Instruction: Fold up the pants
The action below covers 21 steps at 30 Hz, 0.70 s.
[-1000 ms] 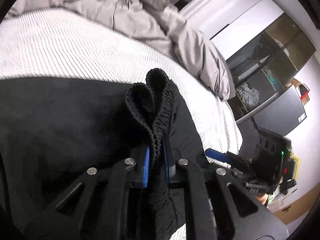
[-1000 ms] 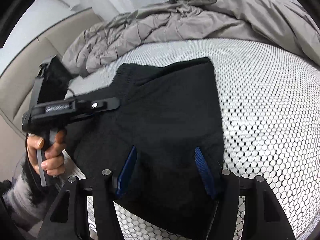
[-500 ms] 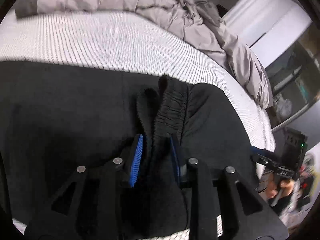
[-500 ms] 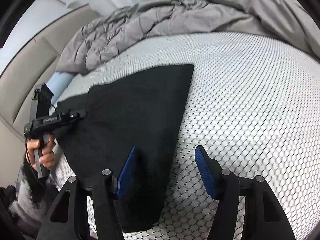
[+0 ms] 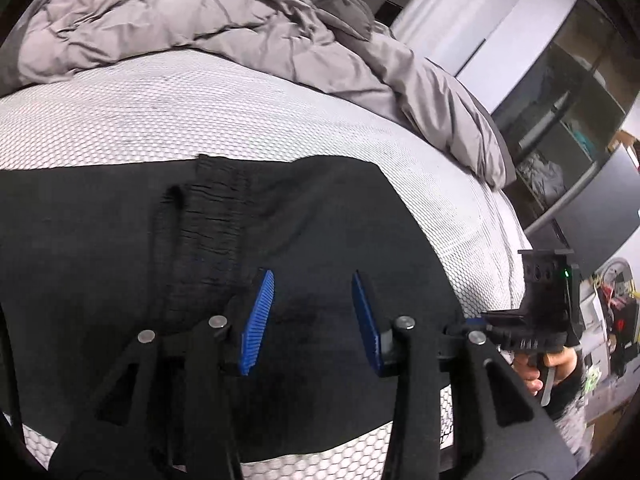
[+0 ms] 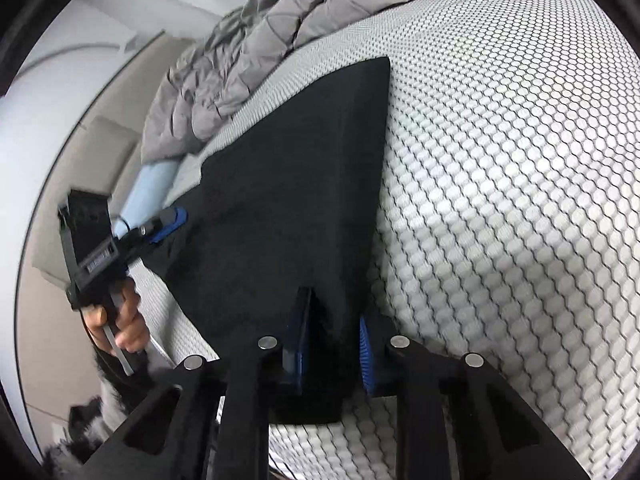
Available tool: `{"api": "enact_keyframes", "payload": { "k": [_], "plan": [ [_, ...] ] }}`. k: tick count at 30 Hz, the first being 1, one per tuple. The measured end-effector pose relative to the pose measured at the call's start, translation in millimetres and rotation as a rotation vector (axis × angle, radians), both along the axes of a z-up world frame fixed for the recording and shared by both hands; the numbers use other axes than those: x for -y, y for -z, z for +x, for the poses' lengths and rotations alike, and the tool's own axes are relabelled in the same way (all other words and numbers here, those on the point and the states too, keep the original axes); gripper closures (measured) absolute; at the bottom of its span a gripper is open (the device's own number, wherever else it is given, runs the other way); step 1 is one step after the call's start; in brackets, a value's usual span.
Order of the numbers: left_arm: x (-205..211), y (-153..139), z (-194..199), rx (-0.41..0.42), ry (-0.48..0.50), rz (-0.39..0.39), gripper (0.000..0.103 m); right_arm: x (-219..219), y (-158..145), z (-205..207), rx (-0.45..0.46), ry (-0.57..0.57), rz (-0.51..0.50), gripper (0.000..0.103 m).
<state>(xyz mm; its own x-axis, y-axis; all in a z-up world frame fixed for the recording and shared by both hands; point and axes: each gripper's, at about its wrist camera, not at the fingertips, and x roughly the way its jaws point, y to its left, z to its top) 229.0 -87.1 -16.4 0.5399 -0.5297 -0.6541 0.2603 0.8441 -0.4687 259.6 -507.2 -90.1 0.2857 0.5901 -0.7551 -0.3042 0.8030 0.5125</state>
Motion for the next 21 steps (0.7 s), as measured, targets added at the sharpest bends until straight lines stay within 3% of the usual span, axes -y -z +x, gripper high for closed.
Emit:
{"api": "enact_keyframes", "payload": {
  "k": [2,4,6,10,14,17,21],
  "plan": [
    [17,-3,-4,0.008,0.031,0.018,0.063,-5,-3,-12,0.028,-0.067,-0.071,0.08],
    [42,-3,-7,0.013,0.082,0.034,0.055,3,-14,-17,0.068,-0.038,-0.039,0.073],
    [74,-3,-13,0.029,0.165,0.057,0.052,10,-26,-14,0.115,0.007,0.012,0.052],
    [136,13,-21,0.036,0.295,0.155,0.046,5,-26,7,0.114,0.048,0.06,0.052],
    [165,37,-28,0.047,0.331,0.289,0.044,-25,-8,28,0.096,-0.013,-0.02,0.052],
    [165,39,-31,0.046,0.351,0.285,0.044,-39,3,49,0.098,-0.012,-0.051,0.059],
    [158,42,-31,0.037,0.364,0.26,0.044,-35,16,95,0.055,0.045,0.042,0.07]
  ]
}}
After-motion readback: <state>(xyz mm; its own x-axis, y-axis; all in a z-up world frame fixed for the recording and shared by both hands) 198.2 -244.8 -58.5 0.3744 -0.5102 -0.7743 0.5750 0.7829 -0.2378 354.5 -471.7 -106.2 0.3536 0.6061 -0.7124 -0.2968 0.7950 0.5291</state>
